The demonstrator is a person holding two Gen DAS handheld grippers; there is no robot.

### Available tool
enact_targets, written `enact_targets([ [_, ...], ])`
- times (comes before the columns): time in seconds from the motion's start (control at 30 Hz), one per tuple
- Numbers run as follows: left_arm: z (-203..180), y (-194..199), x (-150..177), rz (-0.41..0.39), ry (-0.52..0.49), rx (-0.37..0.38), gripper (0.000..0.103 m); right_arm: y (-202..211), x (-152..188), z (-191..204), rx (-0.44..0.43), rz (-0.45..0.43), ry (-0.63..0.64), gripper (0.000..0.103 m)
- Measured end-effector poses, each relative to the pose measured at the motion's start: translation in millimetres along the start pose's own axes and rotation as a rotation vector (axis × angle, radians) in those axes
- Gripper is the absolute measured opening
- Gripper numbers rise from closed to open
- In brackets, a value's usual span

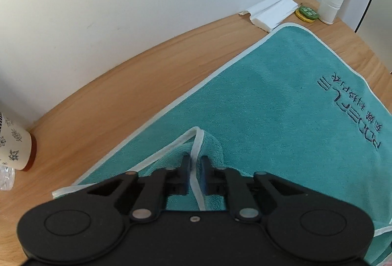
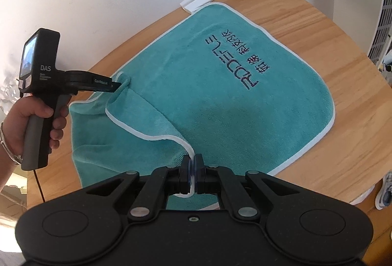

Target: Fold towel

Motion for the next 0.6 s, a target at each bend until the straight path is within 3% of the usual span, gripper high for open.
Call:
enact_targets([
  [0.27, 12, 28, -10, -0.061, 0.058, 0.064, 0.005, 10, -3, -1, 0.007, -0.034, -0.005, 0.001],
  [0.6, -10, 61, -49, -0.191, 0.026, 0.115, 0.005, 40, -26, -13, 0.052, -0.136, -0.028, 0.001],
])
Point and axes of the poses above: each gripper's, at about its wrist camera, not at the fingertips, and y roughly against the way its jaws point, z to its left, x to its underside, the point moved 7 cm from there along -y, roughly the way its jaws point, and after that the axes turned 5 degrees about x, right-handed, at the moved point
